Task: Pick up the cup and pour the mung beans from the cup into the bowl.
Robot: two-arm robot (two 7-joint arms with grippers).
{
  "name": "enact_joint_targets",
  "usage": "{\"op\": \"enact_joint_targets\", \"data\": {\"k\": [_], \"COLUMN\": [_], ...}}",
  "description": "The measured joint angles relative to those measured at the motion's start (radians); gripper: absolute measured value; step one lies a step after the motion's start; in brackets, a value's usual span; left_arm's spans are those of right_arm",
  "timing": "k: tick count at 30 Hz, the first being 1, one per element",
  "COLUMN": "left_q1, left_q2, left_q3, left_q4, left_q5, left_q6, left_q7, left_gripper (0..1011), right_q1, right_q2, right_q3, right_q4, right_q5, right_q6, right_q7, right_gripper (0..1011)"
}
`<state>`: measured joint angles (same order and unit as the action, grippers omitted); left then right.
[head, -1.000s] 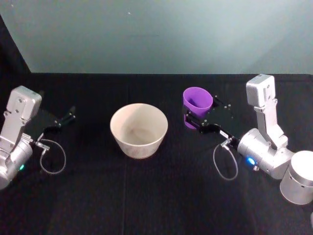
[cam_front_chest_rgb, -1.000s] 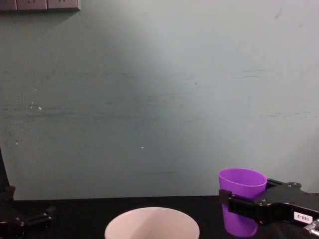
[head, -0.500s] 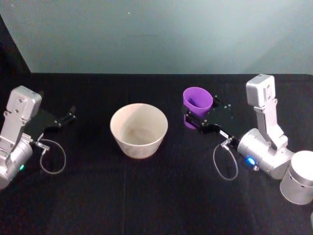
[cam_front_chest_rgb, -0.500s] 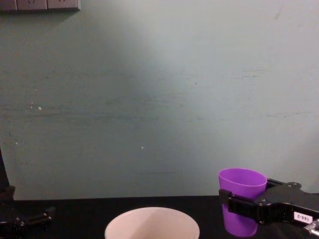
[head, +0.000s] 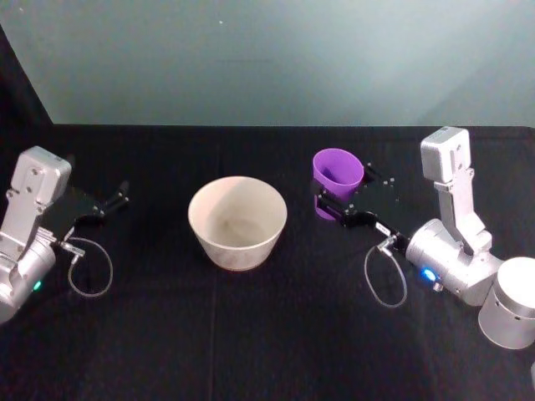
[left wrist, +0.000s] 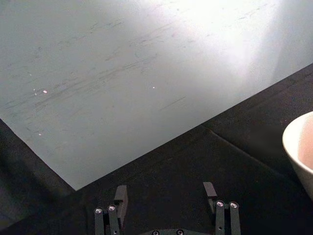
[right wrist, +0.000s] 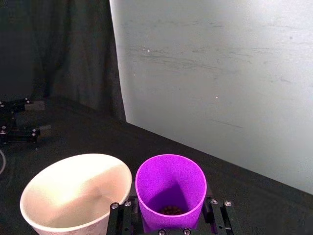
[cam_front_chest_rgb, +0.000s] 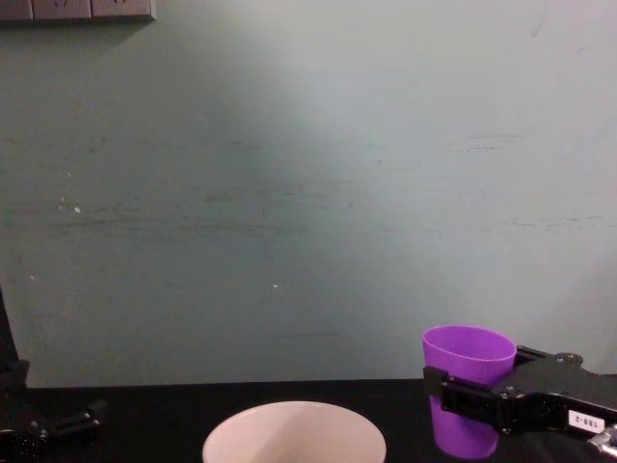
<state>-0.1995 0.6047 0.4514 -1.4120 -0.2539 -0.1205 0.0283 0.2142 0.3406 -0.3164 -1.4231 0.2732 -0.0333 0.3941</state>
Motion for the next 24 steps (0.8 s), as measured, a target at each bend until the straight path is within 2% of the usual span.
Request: {"op": "enact_joint_targets", "data": {"k": [24], "left_q1": [0.000], "left_q2": [0.000], "left_q3": [0.000], "left_q4": [0.000], "left_q5": [0.000], "left_q6": [0.000], "left_q7": [0.000], "left_gripper": [1000], "right_q1": [0.000], "right_q2": [0.000], "right_q3": [0.000], "right_q4": [0.000], "right_q5": [0.000], "right_q6": [0.000], "right_q7": [0.000], "right_gripper": [723]}}
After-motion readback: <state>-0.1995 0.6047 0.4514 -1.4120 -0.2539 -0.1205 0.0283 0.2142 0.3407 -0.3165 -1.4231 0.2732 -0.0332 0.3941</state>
